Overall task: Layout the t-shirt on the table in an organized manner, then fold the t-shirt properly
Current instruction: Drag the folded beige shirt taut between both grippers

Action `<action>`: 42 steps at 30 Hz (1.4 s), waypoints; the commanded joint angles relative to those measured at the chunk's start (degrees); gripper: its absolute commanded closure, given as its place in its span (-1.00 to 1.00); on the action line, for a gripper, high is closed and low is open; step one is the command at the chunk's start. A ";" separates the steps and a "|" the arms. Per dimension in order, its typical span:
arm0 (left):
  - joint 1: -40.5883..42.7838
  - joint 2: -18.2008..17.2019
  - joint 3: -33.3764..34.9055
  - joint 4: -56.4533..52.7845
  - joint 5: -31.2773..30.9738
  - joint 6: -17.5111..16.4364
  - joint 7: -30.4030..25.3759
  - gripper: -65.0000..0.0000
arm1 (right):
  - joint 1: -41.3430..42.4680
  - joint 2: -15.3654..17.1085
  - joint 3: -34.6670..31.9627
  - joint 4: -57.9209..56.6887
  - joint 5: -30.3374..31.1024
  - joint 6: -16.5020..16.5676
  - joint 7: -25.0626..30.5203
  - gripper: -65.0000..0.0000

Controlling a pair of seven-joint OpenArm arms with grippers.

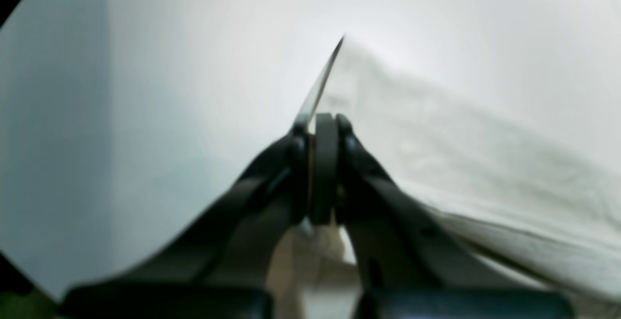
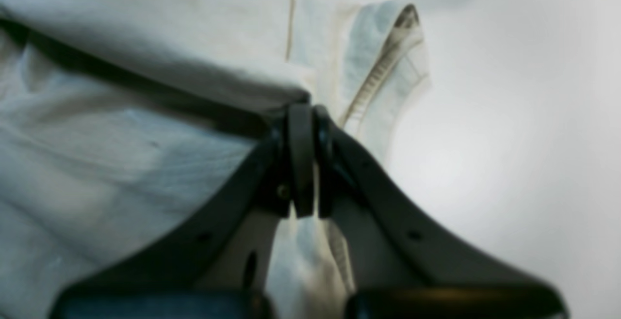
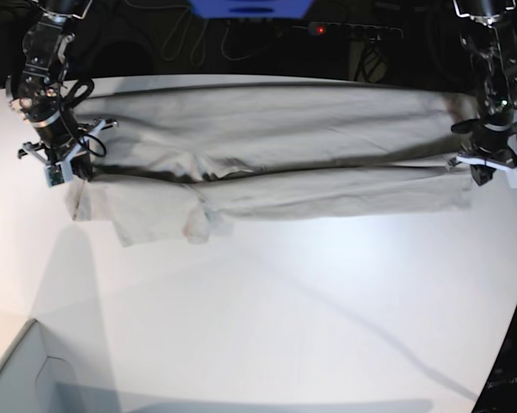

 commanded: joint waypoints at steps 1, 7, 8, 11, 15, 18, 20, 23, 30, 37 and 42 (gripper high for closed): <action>-0.41 -1.24 -0.36 1.20 -0.20 -0.22 -1.57 0.99 | 0.36 0.69 0.17 1.12 0.80 0.60 1.40 1.00; -0.85 -1.24 -0.36 0.76 -0.11 -0.22 -1.57 0.99 | -0.79 1.75 0.17 0.86 0.80 0.60 1.40 1.00; -1.38 -1.24 -0.36 0.68 -0.02 -0.22 -1.57 0.99 | -0.79 1.75 0.09 0.86 0.80 0.60 1.40 1.00; -1.73 -1.24 -0.36 0.59 0.15 -0.22 -1.57 0.99 | -0.88 1.75 0.09 0.86 0.80 0.60 1.40 1.00; -1.81 -1.15 -0.36 0.59 0.24 -0.22 -1.57 0.99 | -1.84 1.57 -0.09 0.77 0.80 0.60 1.40 1.00; -1.90 -1.15 -0.27 0.76 0.07 -0.22 -1.57 0.99 | -2.19 1.66 -2.02 0.77 0.80 0.60 1.40 1.00; -1.99 -1.15 -0.27 1.38 0.07 -0.22 -1.57 0.99 | -2.90 1.75 -2.29 0.77 0.80 0.60 1.40 1.00; -2.87 -1.86 -0.27 1.99 -0.02 -0.22 -1.57 0.99 | -3.16 1.84 -3.69 0.77 0.53 0.60 0.96 1.00; -5.68 -3.70 -0.27 4.90 0.07 -0.22 -1.04 0.99 | -3.25 2.28 -3.78 0.77 0.45 0.60 0.96 1.00; -5.42 -3.53 -0.27 10.26 0.24 -0.22 -0.95 0.99 | -2.72 2.63 -3.61 -1.95 0.45 0.60 0.96 1.00; -2.34 -3.17 -0.27 6.30 -0.11 -0.22 -1.48 0.99 | -3.25 3.68 -3.87 -1.78 0.45 0.60 0.87 1.00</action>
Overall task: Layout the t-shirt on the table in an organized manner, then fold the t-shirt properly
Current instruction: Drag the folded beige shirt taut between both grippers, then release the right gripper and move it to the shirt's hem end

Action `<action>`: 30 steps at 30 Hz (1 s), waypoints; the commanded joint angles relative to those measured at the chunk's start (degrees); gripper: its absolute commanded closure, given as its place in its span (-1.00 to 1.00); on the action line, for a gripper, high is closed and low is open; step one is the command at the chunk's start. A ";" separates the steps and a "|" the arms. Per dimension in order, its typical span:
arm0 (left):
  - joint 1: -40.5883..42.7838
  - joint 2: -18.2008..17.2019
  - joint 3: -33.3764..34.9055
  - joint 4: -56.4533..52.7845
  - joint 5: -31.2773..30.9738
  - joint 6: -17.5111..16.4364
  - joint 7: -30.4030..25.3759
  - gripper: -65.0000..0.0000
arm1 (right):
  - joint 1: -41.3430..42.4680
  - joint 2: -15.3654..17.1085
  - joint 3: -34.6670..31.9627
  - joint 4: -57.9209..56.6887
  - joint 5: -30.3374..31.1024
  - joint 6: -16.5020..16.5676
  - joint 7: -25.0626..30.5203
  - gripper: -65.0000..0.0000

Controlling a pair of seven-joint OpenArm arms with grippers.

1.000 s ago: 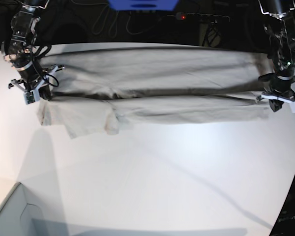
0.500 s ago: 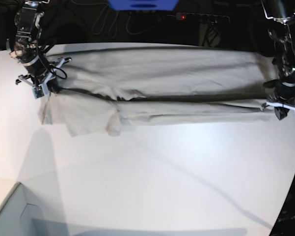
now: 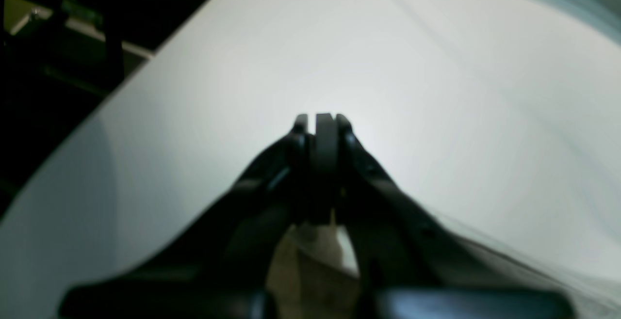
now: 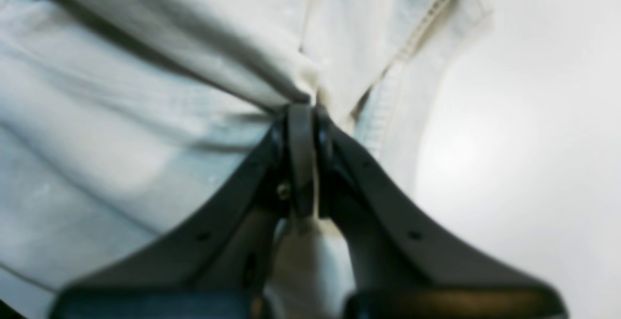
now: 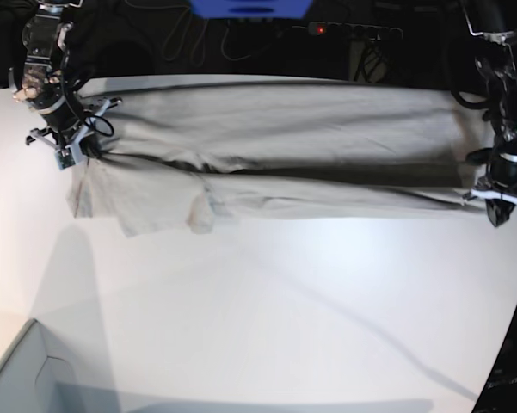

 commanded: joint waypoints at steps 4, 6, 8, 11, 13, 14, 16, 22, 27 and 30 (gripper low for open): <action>0.26 -0.73 -0.25 -4.09 -0.11 0.24 -1.35 0.99 | 0.07 2.09 0.31 0.91 0.45 0.62 0.87 0.88; 0.26 -0.73 -0.34 -6.28 -0.11 0.24 -1.35 0.99 | -0.01 2.18 0.31 1.00 0.45 0.62 0.87 0.73; 0.26 -0.64 -0.25 -7.60 -0.11 0.24 -1.35 0.99 | -0.28 2.89 0.57 1.00 0.45 0.62 0.87 0.58; 0.35 0.42 -0.34 -8.66 -0.11 0.24 -1.35 0.99 | -0.19 3.68 0.74 1.09 0.53 0.62 1.04 0.38; 0.35 0.42 -0.16 -8.83 -0.11 0.24 -1.35 0.98 | -0.19 3.77 0.83 2.23 0.71 0.62 0.87 0.29; 0.35 0.50 0.01 -8.83 -0.11 0.24 -1.08 0.98 | -0.19 3.68 0.83 3.28 0.71 0.62 0.87 0.26; 0.35 0.59 0.10 -8.83 -0.11 0.24 -0.91 0.98 | -0.28 3.41 0.92 6.18 0.71 0.62 0.87 0.21; 0.35 0.59 0.10 -8.83 -0.11 0.24 -0.91 0.57 | 0.42 1.13 1.36 12.78 0.71 0.62 0.78 0.00; 0.26 1.91 -0.34 -9.27 0.07 0.32 -0.91 0.36 | 7.90 0.16 -1.37 9.53 0.80 0.62 -4.23 -0.23; 0.26 2.09 -0.34 -9.27 0.15 0.32 -0.91 0.35 | 14.75 0.07 -3.30 4.87 0.71 0.62 -10.30 -0.23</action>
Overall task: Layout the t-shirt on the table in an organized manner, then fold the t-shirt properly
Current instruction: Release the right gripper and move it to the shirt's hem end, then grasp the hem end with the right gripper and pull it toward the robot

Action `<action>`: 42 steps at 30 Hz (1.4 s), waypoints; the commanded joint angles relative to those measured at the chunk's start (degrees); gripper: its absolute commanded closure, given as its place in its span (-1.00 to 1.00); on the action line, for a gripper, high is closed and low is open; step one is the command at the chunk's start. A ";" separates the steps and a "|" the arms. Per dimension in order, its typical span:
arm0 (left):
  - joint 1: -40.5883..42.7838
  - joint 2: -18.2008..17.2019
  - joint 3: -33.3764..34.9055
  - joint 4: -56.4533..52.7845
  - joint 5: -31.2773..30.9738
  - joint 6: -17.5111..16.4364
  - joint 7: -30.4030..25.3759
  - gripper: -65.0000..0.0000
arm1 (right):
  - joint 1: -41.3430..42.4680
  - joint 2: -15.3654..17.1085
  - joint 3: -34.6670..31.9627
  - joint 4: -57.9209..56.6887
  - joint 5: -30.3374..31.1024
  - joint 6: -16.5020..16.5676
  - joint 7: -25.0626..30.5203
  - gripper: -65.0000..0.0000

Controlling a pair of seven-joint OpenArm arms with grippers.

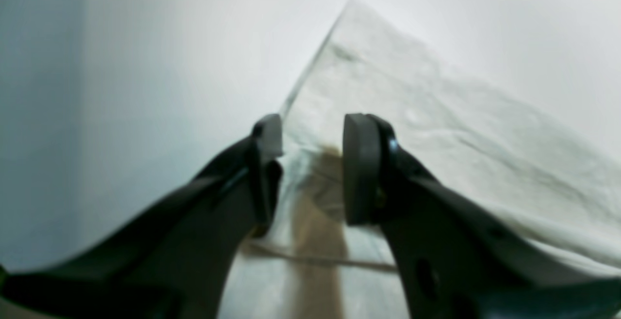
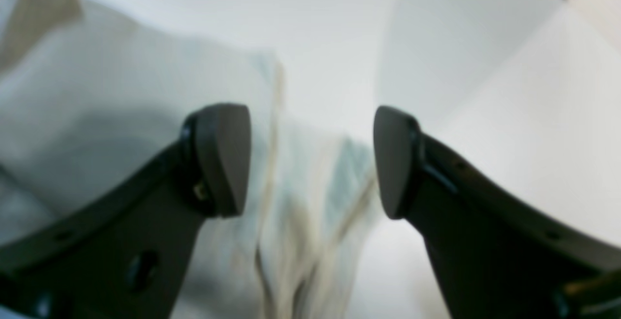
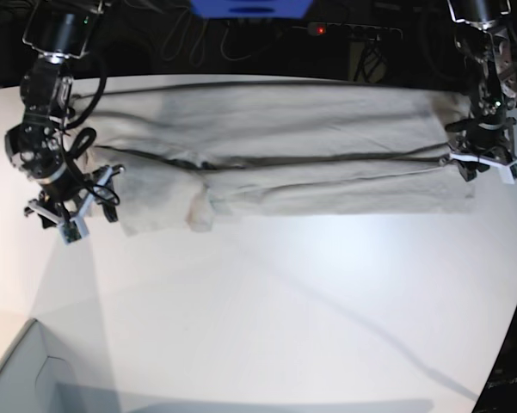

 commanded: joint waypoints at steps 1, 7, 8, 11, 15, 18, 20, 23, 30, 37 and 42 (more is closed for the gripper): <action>-0.26 -1.19 -0.34 0.74 0.05 -0.09 -1.52 0.35 | 2.46 0.77 -0.37 -0.87 0.25 0.25 -0.21 -0.23; -0.62 -1.19 -0.34 -0.49 -0.13 -0.09 -1.52 0.35 | 11.87 0.77 -2.04 -13.00 0.08 0.25 -2.84 -0.23; -0.62 -1.19 -0.34 -0.58 -0.04 -0.09 -1.52 0.35 | 12.75 0.77 -2.04 -14.67 0.08 0.25 -2.84 -0.23; -0.62 -1.19 -0.34 -0.58 0.05 -0.09 -1.69 0.35 | 15.29 0.86 -2.04 -19.16 -0.01 0.25 -2.67 -0.23; -0.62 -1.19 -0.34 -0.58 0.13 -0.09 -1.78 0.35 | 16.44 1.04 -2.04 -22.50 -0.01 0.25 -2.58 -0.23; -0.62 -1.19 -0.34 -0.58 0.13 -0.09 -1.78 0.36 | 16.79 1.04 -2.04 -23.20 -0.01 0.25 -2.58 -0.23; -0.70 -1.19 -0.34 -0.58 0.13 -0.09 -1.78 0.36 | 16.53 1.04 -2.04 -23.29 -0.01 0.25 -2.58 -0.23; -0.70 -1.19 -0.34 -0.58 0.13 -0.09 -1.87 0.36 | 16.53 0.95 -2.04 -25.66 -0.01 0.25 -2.58 -0.18; -0.70 -1.19 -0.34 -0.58 0.13 0.00 -1.87 0.36 | 16.61 0.95 -2.04 -27.68 -0.01 0.25 -2.58 0.48; -0.70 -1.19 -0.34 -0.58 0.13 0.00 -1.87 0.36 | 13.54 0.86 -1.61 -19.68 0.25 0.25 -2.93 1.00; -0.70 -1.19 -0.34 -0.58 -0.04 0.00 -1.87 0.35 | 4.83 -1.43 -1.61 -1.57 0.25 0.25 -2.93 1.00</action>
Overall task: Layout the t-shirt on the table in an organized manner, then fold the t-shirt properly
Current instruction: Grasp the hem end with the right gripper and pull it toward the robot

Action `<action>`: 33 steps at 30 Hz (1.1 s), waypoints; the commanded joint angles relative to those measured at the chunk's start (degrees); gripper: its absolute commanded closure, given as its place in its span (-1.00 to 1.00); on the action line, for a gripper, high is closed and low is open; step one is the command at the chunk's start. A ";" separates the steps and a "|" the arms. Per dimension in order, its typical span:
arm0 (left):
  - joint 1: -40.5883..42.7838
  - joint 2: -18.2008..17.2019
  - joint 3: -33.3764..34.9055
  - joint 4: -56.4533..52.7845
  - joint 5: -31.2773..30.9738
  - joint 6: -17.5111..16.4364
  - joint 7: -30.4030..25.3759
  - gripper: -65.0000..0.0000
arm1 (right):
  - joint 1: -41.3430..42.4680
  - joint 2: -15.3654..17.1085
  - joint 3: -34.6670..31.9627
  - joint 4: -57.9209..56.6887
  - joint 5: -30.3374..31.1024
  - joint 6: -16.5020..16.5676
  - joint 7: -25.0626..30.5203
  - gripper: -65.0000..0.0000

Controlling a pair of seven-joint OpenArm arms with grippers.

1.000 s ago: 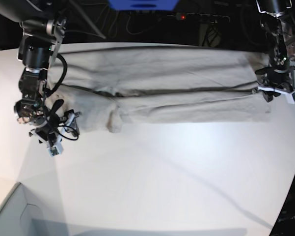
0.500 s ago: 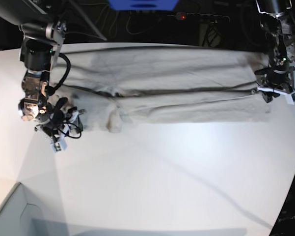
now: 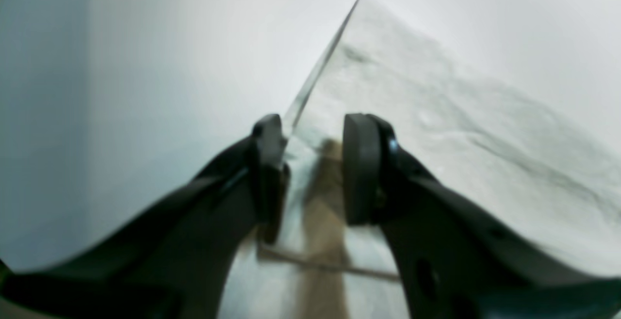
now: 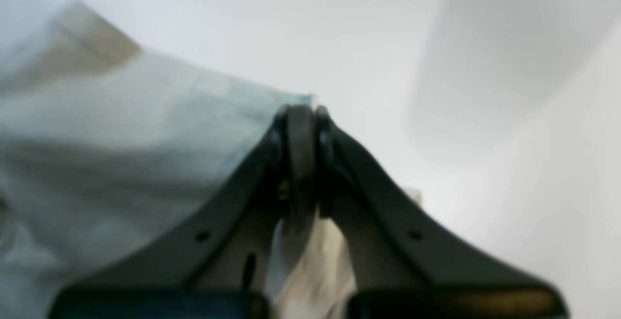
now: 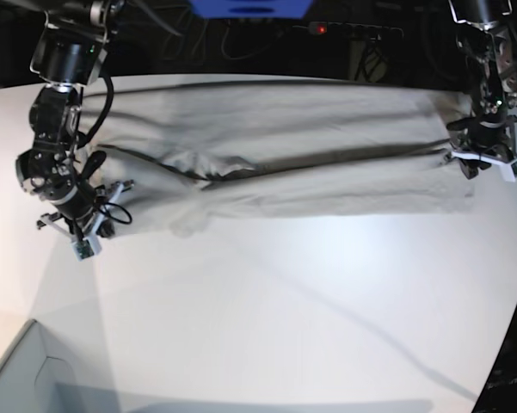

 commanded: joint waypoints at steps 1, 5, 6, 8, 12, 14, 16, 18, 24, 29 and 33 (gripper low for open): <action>-0.42 -0.95 -0.27 0.80 -0.22 -0.07 -1.43 0.35 | -0.93 0.43 0.06 4.17 1.04 0.30 1.62 1.00; -0.42 -0.95 -0.27 0.80 -0.31 -0.07 -1.43 0.35 | -9.72 -0.80 0.06 15.51 1.13 0.30 1.62 1.00; -0.42 -0.95 -0.27 0.80 -0.31 -0.07 -1.43 0.35 | -11.83 -1.15 0.06 17.80 1.13 0.30 1.62 1.00; -0.42 -0.95 -0.27 0.80 -0.31 -0.07 -1.43 0.35 | -16.58 -1.85 0.06 22.72 1.13 0.30 1.62 1.00; -0.42 -1.21 -0.27 0.88 -0.31 -0.07 -1.43 0.35 | -25.10 -4.49 -0.12 29.49 1.13 0.30 1.88 1.00; -0.42 -1.30 -0.27 1.06 -0.31 -0.07 -1.43 0.35 | -27.65 -5.02 -0.38 30.99 1.13 0.30 1.88 1.00; -0.42 -1.30 -0.27 1.32 -0.31 -0.07 -1.43 0.35 | -29.59 -5.11 -0.38 31.78 1.13 0.30 1.97 1.00; -0.42 -1.39 -0.27 1.32 -0.31 -0.07 -1.43 0.35 | -30.55 -5.11 -0.38 32.22 1.13 0.30 1.97 1.00; -0.42 -1.48 -0.27 1.32 -0.04 -0.07 -1.43 0.35 | -33.37 -4.67 -0.12 32.39 1.13 0.30 1.97 1.00; -0.42 -1.48 -0.27 1.41 -0.04 -0.07 -1.26 0.35 | -33.89 -4.84 -0.47 30.19 1.13 0.30 1.97 1.00; -0.42 -1.74 -0.27 1.41 -0.04 -0.07 -1.17 0.35 | -31.61 -4.93 -0.21 24.48 1.13 0.30 1.97 1.00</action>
